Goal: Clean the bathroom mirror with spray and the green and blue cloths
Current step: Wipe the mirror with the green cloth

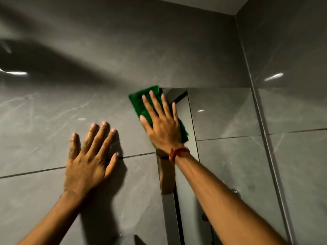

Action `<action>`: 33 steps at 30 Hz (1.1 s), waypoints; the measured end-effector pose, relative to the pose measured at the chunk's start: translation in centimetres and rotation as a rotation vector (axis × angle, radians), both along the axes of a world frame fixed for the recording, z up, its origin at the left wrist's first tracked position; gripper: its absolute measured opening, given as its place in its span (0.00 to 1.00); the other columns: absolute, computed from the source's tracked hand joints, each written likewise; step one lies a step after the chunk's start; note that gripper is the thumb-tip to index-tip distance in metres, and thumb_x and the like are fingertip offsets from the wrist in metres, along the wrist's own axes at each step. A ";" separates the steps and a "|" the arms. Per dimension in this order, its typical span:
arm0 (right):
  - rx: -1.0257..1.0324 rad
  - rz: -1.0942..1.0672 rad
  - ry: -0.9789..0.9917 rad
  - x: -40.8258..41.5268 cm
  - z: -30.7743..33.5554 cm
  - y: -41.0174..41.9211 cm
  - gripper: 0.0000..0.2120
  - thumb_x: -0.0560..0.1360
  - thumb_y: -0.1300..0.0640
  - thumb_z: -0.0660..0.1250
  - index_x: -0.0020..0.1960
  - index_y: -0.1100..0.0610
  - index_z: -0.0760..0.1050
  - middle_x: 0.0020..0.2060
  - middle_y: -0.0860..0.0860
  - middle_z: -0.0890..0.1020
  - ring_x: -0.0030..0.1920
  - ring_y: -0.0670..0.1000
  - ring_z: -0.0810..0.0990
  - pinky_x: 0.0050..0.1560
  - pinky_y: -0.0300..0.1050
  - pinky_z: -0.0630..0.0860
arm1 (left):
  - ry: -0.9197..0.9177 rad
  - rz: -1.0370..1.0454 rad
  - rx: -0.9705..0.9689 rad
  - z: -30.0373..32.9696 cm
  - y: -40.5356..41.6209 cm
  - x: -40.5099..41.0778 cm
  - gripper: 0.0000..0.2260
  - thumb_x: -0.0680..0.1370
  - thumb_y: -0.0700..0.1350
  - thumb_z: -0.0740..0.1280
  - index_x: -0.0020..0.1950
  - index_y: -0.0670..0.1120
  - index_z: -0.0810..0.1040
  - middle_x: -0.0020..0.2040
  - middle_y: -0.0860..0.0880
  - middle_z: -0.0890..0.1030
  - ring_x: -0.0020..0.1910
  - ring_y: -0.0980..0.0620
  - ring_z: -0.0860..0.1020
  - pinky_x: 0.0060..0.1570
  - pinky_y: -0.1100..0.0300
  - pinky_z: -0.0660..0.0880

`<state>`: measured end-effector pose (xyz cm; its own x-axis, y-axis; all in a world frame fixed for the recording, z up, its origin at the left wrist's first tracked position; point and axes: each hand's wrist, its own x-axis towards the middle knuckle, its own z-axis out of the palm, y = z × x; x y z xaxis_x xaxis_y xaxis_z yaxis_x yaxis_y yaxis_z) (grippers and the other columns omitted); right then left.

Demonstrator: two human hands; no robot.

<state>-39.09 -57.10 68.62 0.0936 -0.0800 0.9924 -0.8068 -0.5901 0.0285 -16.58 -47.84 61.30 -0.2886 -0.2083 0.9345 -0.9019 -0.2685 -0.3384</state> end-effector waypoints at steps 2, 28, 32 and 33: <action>0.027 -0.005 -0.047 -0.2 2.8 0.3 0.31 0.83 0.38 0.51 0.83 0.44 0.50 0.84 0.46 0.51 0.84 0.54 0.47 0.80 0.67 0.49 | -0.010 -0.004 -0.011 0.1 -0.2 0.2 0.33 0.81 0.62 0.50 0.85 0.49 0.57 0.86 0.45 0.55 0.86 0.42 0.54 0.82 0.33 0.49; 0.446 -0.041 -0.723 -22.9 -19.0 -9.2 0.31 0.84 0.42 0.45 0.84 0.50 0.46 0.84 0.51 0.48 0.84 0.54 0.45 0.81 0.67 0.48 | 0.126 -0.133 -0.028 -2.7 -3.6 -3.4 0.44 0.78 0.72 0.48 0.86 0.46 0.42 0.87 0.48 0.42 0.86 0.46 0.44 0.80 0.33 0.45; 0.421 -0.082 -0.651 -15.3 -24.0 -5.6 0.31 0.83 0.39 0.44 0.83 0.48 0.44 0.84 0.49 0.48 0.84 0.54 0.45 0.81 0.67 0.47 | 0.137 -0.159 -0.040 -2.8 -4.0 -3.4 0.44 0.79 0.72 0.47 0.86 0.47 0.43 0.87 0.48 0.43 0.86 0.46 0.43 0.79 0.34 0.43; 0.387 -0.110 -0.561 -12.7 -24.9 -4.5 0.31 0.83 0.39 0.43 0.83 0.47 0.43 0.84 0.49 0.49 0.84 0.54 0.46 0.81 0.66 0.47 | 0.138 -0.162 -0.046 -2.7 -4.1 -3.4 0.44 0.79 0.72 0.47 0.86 0.47 0.43 0.87 0.48 0.43 0.86 0.46 0.43 0.79 0.34 0.43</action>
<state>-51.76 -61.62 43.72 -0.4548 -0.4178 0.7865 -0.6938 -0.3874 -0.6070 -20.02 -51.96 58.58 -0.1834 -0.1262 0.9749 -0.9714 -0.1289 -0.1994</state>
